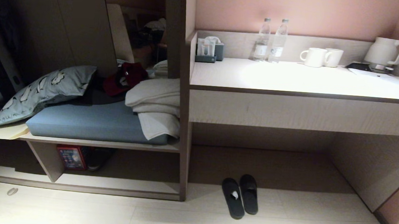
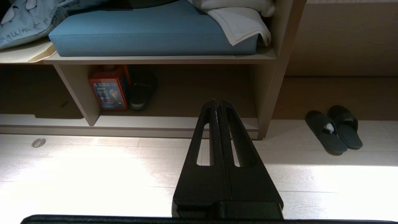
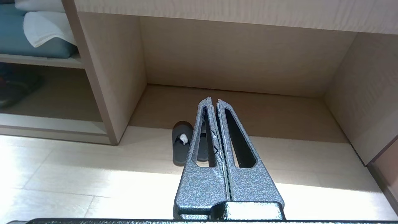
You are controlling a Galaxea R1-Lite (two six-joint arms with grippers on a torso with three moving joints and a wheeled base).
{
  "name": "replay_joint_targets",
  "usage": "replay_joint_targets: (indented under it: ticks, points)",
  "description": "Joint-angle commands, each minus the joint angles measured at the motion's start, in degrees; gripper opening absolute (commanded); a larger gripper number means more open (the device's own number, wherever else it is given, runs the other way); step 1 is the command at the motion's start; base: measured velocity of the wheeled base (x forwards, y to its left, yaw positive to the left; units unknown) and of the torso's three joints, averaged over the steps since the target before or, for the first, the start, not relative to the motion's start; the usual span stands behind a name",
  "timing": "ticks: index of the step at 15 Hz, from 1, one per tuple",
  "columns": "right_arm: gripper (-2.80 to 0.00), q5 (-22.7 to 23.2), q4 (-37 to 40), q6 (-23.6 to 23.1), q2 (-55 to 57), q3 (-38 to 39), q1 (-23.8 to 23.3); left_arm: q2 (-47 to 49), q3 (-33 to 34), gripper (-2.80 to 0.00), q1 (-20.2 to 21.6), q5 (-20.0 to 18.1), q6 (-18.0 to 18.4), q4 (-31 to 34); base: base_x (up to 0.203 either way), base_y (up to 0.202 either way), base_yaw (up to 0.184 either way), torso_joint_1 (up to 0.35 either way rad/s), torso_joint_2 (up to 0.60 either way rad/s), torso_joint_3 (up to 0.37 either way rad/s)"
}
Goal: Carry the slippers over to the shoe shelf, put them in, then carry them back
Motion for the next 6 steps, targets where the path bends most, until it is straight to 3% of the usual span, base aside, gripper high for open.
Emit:
replay_joint_targets:
  ticks: [1, 3, 6]
  points:
    - [-2.8, 0.02, -0.02, 0.01, -0.01, 0.0, 0.02, 0.05, 0.01, -2.8, 0.0, 0.0, -0.02, 0.0, 0.0, 0.0, 0.0, 0.0, 0.0, 0.0]
    - [-2.8, -1.34, -0.12, 2.82, 0.0, 0.0, 0.02, 0.05, 0.01, -2.8, 0.0, 0.0, -0.02, -0.02, 0.0, 0.0, 0.0, 0.0, 0.0, 0.0]
    - [-2.8, -1.56, -0.19, 3.17, -0.01, 0.0, 0.02, 0.05, 0.01, -2.8, 0.0, 0.0, -0.02, -0.02, 0.0, 0.0, 0.0, 0.0, 0.0, 0.0]
